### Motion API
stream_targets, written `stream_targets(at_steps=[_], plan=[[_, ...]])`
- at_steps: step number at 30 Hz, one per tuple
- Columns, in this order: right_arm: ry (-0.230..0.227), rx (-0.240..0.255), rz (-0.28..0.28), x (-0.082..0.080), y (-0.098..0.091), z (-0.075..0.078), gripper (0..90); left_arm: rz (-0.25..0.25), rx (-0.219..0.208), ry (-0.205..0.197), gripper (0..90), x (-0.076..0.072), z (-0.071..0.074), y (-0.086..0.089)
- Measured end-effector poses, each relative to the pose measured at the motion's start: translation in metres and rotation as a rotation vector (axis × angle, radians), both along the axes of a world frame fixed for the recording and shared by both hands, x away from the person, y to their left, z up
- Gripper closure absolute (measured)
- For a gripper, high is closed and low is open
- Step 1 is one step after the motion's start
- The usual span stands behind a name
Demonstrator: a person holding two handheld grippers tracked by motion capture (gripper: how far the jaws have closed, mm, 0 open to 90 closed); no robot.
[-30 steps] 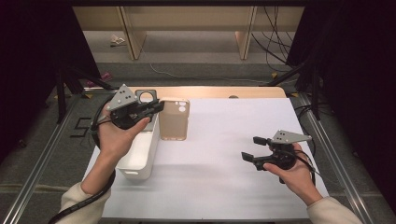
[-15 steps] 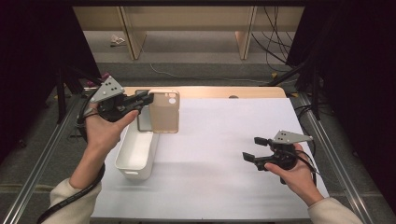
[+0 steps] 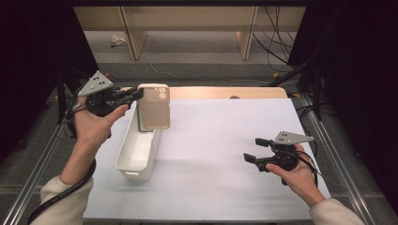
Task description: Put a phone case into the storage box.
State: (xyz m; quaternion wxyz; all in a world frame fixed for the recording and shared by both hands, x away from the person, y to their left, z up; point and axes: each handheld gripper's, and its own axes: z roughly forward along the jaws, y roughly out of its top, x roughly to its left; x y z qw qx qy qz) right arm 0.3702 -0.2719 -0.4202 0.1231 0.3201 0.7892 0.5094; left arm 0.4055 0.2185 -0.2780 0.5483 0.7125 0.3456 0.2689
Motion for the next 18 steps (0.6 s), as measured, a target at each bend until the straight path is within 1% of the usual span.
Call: stream_targets(at_steps=[9, 15, 18], plan=[[0.0, 0.0, -0.001, 0.0, 0.0, 0.0, 19.2, 0.028, 0.012, 0.005, 82.0, 0.006, 0.003, 0.011], [0.0, 0.0, 0.0, 0.0, 0.0, 0.0, 19.2, 0.048, 0.004, 0.006, 82.0, 0.01, 0.003, 0.02], [-0.001, 0.0, 0.001, 0.0, 0.0, 0.0, 19.2, 0.052, 0.009, 0.005, 82.0, 0.012, 0.003, 0.024]])
